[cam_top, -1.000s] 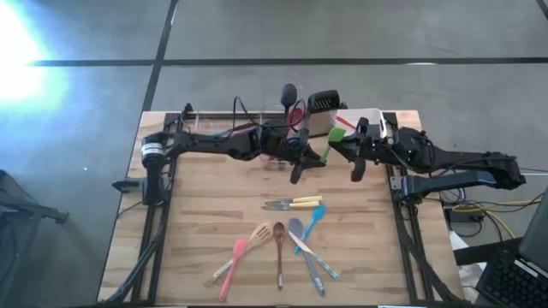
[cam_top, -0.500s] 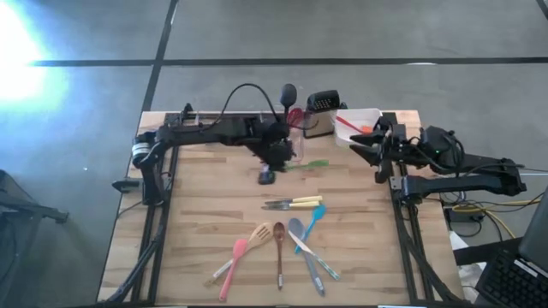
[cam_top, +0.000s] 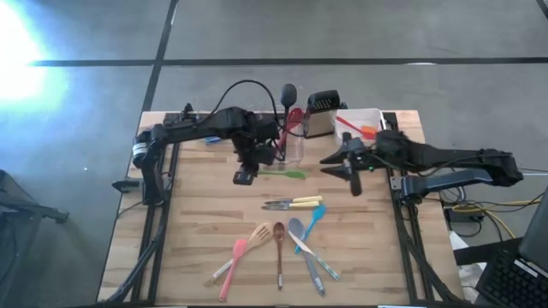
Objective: Pick & Place Kitchen Items
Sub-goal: Put the green spatula into the white bin
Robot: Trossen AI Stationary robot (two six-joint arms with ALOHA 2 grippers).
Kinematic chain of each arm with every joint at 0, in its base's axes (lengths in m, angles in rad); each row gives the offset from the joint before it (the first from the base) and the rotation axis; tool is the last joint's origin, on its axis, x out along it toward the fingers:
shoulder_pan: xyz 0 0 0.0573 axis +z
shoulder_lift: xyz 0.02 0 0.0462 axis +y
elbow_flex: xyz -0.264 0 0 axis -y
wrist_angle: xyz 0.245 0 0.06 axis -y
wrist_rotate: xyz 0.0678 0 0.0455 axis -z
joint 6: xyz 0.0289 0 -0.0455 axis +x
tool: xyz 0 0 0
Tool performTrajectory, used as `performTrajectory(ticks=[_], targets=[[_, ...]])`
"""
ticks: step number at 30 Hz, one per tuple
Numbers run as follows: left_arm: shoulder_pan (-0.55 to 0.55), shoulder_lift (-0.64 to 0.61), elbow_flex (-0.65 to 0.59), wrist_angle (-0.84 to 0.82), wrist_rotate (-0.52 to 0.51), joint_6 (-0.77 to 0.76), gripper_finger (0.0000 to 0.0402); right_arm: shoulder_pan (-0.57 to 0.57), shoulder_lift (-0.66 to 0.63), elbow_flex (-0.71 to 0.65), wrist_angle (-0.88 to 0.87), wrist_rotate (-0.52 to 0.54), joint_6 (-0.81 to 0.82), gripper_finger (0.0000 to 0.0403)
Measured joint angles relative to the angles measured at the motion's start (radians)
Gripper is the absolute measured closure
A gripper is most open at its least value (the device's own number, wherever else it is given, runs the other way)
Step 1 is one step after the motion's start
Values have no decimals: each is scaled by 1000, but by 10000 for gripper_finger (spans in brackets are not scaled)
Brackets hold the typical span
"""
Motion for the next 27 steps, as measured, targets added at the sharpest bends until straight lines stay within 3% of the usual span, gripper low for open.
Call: performTrajectory(ticks=[7, 15, 27], targets=[[-2, 55, -7, -58, 0, -41, 367, 0, 210, 210, -122, -85, -24, 282], [-2, 64, -3, -60, 2, -39, 367, 2, 465, 485, -459, -104, -106, 270], [-2, 64, 3, -94, 2, -47, 367, 13, 715, 719, -667, -108, -179, 251]])
